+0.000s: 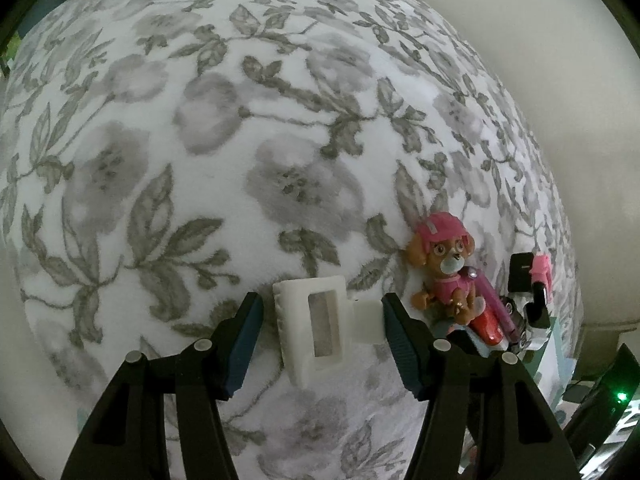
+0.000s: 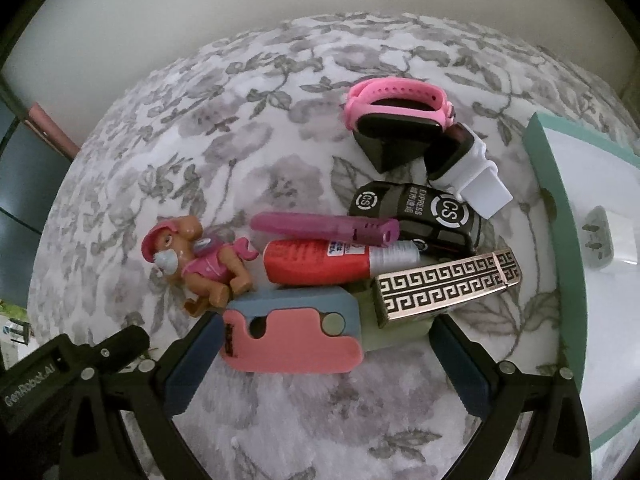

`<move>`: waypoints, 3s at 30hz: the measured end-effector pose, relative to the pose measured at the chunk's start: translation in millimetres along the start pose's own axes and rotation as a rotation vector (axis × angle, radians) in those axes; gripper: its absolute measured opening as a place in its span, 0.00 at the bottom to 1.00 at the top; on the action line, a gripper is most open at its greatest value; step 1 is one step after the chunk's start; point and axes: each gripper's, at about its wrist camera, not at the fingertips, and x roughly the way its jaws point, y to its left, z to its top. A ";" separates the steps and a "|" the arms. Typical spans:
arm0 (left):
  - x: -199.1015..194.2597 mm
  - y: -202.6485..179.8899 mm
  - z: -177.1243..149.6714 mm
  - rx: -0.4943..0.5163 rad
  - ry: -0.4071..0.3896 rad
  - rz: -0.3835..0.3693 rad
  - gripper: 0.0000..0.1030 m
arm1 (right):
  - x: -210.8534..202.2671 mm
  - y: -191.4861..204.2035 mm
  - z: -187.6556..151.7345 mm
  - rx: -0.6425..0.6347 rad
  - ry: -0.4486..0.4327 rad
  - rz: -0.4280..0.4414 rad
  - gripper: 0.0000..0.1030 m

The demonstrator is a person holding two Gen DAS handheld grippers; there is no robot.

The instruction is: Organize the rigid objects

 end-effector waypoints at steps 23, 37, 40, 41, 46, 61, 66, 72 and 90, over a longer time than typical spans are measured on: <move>-4.4 3.4 -3.5 -0.022 -0.001 -0.022 0.61 | -8.2 -39.7 7.2 0.154 0.061 0.365 1.00; -5.3 4.5 -4.7 -0.025 -0.002 -0.024 0.61 | -1.5 -15.7 7.9 -0.019 0.073 0.277 1.00; -5.6 5.2 -4.7 -0.025 -0.002 -0.024 0.61 | -1.3 -7.2 12.6 -0.087 0.045 0.236 1.00; -5.6 5.3 -4.8 -0.025 -0.003 -0.023 0.61 | -3.7 -6.9 14.6 -0.099 0.017 0.220 1.00; -5.6 4.6 -5.3 -0.029 -0.004 -0.021 0.61 | -9.6 -7.5 15.5 -0.130 -0.010 0.202 1.00; -6.7 11.4 -3.8 -0.065 -0.024 -0.007 0.61 | -27.3 15.5 -8.0 -0.188 0.077 0.109 1.00; -8.2 17.3 -3.3 -0.079 -0.029 -0.009 0.61 | -18.5 34.5 -9.7 -0.232 0.081 0.096 0.99; -9.6 17.3 -4.1 -0.075 -0.031 0.000 0.61 | -10.5 47.5 -17.0 -0.321 0.055 -0.011 0.88; -3.2 -7.9 -12.2 0.035 -0.021 -0.034 0.54 | -47.4 12.2 -10.4 -0.250 -0.003 0.010 0.72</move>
